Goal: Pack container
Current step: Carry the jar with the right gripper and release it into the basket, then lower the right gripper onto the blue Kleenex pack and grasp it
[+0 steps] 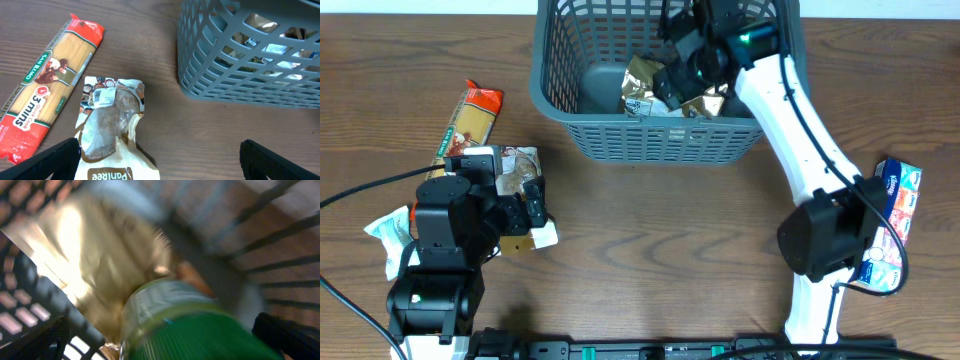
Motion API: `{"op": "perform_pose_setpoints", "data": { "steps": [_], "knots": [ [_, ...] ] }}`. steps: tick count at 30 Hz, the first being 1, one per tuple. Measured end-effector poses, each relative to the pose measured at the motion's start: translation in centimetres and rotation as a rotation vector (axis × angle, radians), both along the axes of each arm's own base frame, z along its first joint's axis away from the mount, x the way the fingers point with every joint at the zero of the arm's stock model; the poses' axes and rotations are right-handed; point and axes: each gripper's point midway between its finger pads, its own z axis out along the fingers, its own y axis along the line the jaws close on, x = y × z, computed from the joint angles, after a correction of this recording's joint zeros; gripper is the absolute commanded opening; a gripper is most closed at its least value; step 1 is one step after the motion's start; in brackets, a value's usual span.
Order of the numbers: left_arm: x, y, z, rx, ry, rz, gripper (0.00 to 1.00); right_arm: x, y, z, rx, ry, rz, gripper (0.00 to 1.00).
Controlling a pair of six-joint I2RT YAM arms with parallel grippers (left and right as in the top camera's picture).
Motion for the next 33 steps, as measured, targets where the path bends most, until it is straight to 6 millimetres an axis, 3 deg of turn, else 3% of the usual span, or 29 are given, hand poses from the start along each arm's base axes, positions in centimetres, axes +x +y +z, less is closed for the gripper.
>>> {"op": "perform_pose_setpoints", "data": {
  "steps": [3,6,7,9,11,13,15,18,23,27,33],
  "knots": [
    [0.0,0.0,0.0,0.0,0.001,0.0,0.98,1.3,-2.0,5.6,0.01,-0.134,-0.146,0.99],
    [-0.1,0.0,-0.1,0.0,0.004,0.0,0.98,1.3,-6.1,13.4,0.046,-0.299,-0.327,0.99],
    [-0.1,0.0,-0.1,0.0,0.006,0.0,0.98,0.6,-8.0,16.8,0.068,-0.367,-0.391,0.99],
    [-0.1,0.0,-0.2,0.0,0.009,0.0,0.98,-0.8,-10.7,20.8,0.093,-0.448,-0.467,0.99],
    [-0.2,0.0,-0.2,0.001,0.011,0.0,0.98,-2.9,-13.4,24.2,0.114,-0.514,-0.543,0.99],
    [-0.2,0.0,-0.2,0.001,0.012,0.0,0.98,-5.3,-15.9,26.2,0.138,-0.54,-0.639,0.99],
    [-0.2,0.0,-0.2,0.001,0.012,0.0,0.98,-7.7,-18.3,26.4,0.16,-0.509,-0.766,0.99],
    [-0.2,0.0,-0.2,0.001,0.012,0.0,0.98,-12.0,-23.1,23.6,0.155,-0.364,-1.032,0.99],
    [-0.2,0.0,-0.3,0.001,0.015,0.0,0.98,-18.1,-29.4,18.9,0.063,-0.131,-1.353,0.99],
    [-0.2,0.0,-0.3,0.001,0.016,0.0,0.98,-19.8,-33.1,17.4,0.044,-0.064,-1.46,0.99],
    [-0.2,0.0,-0.3,0.001,0.015,0.0,0.98,-22.1,-37.6,14.0,0.01,0.086,-1.486,0.99]
  ]
}}
